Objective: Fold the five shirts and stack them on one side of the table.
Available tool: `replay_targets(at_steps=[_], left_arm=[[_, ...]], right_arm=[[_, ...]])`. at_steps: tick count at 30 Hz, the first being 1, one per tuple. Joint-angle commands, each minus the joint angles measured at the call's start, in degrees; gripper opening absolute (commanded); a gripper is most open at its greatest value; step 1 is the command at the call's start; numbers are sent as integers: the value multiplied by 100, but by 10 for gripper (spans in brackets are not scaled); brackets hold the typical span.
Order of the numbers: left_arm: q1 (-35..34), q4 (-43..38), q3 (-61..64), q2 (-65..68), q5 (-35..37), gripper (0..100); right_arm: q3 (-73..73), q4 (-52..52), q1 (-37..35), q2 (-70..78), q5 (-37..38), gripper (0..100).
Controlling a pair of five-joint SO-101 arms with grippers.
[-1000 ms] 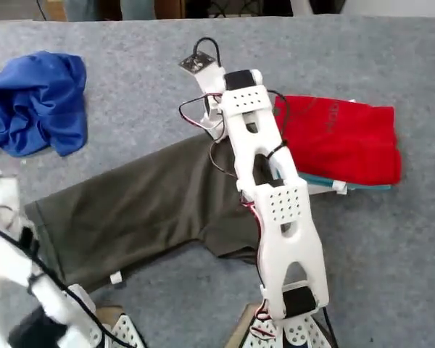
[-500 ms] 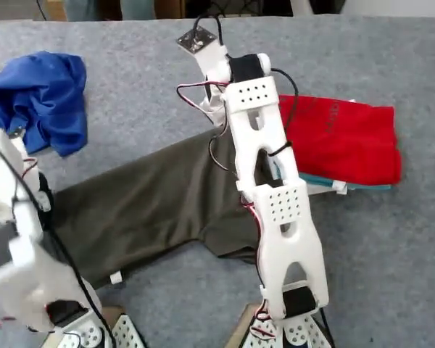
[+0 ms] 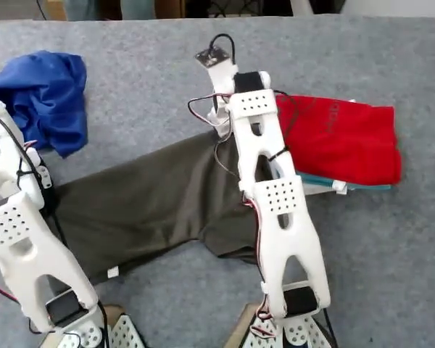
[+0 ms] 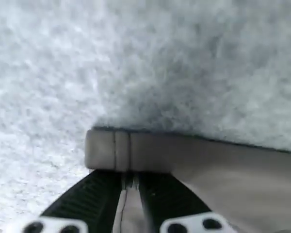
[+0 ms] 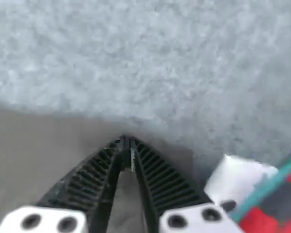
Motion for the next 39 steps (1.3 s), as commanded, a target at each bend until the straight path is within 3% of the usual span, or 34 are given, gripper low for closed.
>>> replay_targets(at_steps=[1, 5, 11, 14, 20, 28, 31, 36, 39], left_arm=[[31, -18, -338, -176, 18, 29], [57, -18, 84, -914, -536, 28], [75, -26, 1587, -2673, -1451, 28], [22, -35, 2237, -3534, -1802, 28], [-435, -35, 2826, -4747, -2215, 29], [-769, -35, 2844, -4897, -2523, 29], [-778, -35, 2844, -4897, -2488, 29], [-778, -35, 2932, -4923, -2479, 29], [-734, -44, 3196, -4932, -2479, 29]], right_arm=[[-1033, 642, 53, -101, 0, 15], [-1807, 668, 167, -189, 132, 15], [-1007, 668, -79, -1420, 132, 15], [-163, 668, -229, -2352, 519, 15], [3213, 659, -299, -4919, 1688, 15], [8593, 396, -387, -8532, 4009, 15], [10325, -62, -571, -9701, 4229, 31], [12620, -826, -1257, -10993, 4229, 204], [13552, -1196, -1785, -11152, 4211, 260]])
